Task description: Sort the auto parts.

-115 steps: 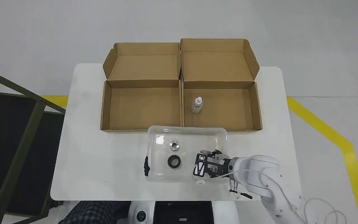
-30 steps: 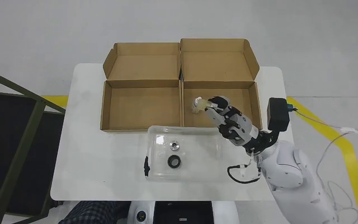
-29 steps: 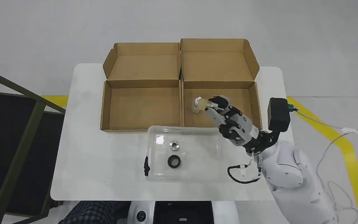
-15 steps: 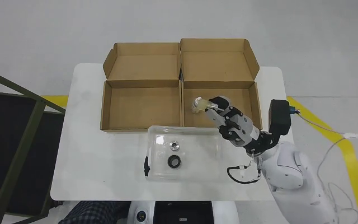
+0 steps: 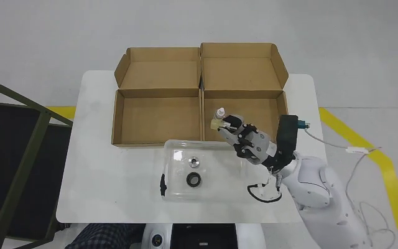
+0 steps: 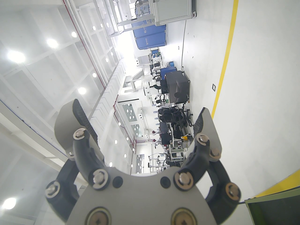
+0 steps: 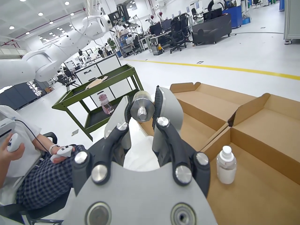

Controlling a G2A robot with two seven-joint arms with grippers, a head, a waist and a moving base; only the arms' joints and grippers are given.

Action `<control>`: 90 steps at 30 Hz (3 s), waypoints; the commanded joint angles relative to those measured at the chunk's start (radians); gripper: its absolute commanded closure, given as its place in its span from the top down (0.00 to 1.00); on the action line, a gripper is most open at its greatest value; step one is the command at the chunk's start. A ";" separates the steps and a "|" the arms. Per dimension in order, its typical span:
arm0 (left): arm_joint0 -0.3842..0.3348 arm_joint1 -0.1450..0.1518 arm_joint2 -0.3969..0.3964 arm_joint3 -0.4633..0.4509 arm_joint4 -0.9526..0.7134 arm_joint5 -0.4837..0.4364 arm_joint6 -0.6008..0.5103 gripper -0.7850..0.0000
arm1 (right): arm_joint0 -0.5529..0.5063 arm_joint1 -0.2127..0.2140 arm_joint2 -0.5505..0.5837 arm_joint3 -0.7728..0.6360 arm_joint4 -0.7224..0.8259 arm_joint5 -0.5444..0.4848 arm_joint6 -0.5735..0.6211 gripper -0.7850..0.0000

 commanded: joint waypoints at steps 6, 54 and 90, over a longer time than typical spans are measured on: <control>0.000 0.000 0.000 0.000 0.000 0.000 0.000 1.00 | 0.023 0.002 -0.003 0.048 -0.096 0.015 0.061 0.00; 0.000 0.000 0.000 0.000 0.000 0.000 0.000 1.00 | 0.374 -0.019 -0.148 0.470 -0.427 0.216 0.486 0.00; 0.000 0.000 0.000 0.000 0.000 0.000 0.000 1.00 | 0.267 -0.005 -0.072 0.223 -0.460 0.201 0.496 1.00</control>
